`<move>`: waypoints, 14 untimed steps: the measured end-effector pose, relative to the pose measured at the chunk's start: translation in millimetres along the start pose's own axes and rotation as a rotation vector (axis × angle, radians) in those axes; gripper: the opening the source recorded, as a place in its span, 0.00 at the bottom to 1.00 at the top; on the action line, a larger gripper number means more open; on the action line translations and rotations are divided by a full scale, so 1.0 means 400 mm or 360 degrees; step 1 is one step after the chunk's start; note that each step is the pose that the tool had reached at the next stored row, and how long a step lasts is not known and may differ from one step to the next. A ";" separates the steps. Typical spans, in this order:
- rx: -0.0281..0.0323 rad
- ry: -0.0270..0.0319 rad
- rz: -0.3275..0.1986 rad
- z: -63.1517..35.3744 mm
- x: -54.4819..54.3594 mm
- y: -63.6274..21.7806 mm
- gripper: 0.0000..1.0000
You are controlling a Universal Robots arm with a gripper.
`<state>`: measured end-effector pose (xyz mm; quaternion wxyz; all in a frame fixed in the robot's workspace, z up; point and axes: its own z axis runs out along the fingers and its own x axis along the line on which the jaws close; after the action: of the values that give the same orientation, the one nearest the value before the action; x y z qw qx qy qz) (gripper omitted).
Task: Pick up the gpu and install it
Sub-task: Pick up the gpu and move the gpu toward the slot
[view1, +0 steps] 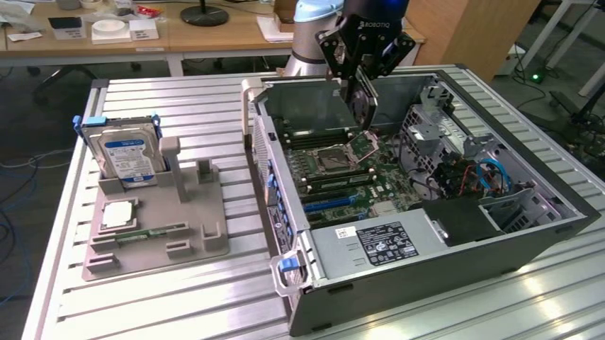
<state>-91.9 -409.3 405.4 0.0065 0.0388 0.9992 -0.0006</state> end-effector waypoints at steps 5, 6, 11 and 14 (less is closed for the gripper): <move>0.00001 -0.00001 0.0000 0.000 -0.021 0.002 0.28; 0.00000 -0.00001 0.0000 0.000 -0.023 0.002 0.28; -0.00001 -0.00001 0.0000 0.001 -0.035 0.003 0.28; -0.00001 -0.00001 0.0000 0.002 -0.043 0.004 0.28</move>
<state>-74.8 -409.2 405.0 0.0066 0.0388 0.9992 -0.0006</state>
